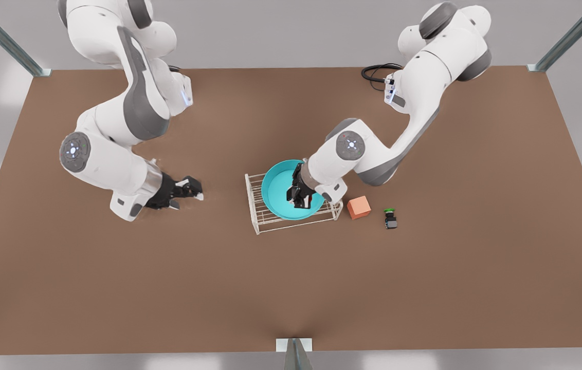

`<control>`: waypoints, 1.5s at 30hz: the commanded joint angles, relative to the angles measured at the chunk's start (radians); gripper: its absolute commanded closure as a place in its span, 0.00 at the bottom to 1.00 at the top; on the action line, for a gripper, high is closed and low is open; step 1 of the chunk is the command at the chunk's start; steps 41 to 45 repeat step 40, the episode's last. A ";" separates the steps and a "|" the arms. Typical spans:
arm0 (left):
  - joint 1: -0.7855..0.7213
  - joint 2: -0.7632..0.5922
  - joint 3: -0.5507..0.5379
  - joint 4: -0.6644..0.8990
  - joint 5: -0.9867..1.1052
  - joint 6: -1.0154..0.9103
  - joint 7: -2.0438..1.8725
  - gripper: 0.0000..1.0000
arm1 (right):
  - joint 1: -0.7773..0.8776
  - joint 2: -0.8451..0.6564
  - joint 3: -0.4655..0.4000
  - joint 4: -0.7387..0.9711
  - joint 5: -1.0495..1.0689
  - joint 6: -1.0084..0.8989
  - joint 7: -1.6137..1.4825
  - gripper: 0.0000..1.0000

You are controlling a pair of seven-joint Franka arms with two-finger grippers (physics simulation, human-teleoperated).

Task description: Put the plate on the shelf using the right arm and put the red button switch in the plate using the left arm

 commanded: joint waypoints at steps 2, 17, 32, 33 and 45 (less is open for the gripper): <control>-0.022 0.008 0.009 -0.054 0.123 0.087 -0.246 0.73 | -0.011 -0.007 -0.046 0.014 -0.242 -0.235 -0.132 0.00; 0.020 -0.021 -0.098 0.035 0.189 -0.475 0.508 0.00 | -0.011 -0.001 -0.046 0.004 -0.262 -0.264 -0.120 0.00; 0.061 -0.463 0.718 -0.075 -0.264 -0.563 2.532 0.00 | -0.026 0.004 -0.049 0.004 -0.243 -0.259 -0.117 0.00; 0.061 -0.463 0.719 -0.072 -0.276 -0.563 2.531 0.00 | -0.026 0.005 -0.049 0.004 -0.243 -0.259 -0.117 0.00; 0.061 -0.463 0.719 -0.074 -0.301 -0.571 2.482 0.00 | -0.057 0.010 -0.052 0.004 -0.245 -0.259 -0.132 0.00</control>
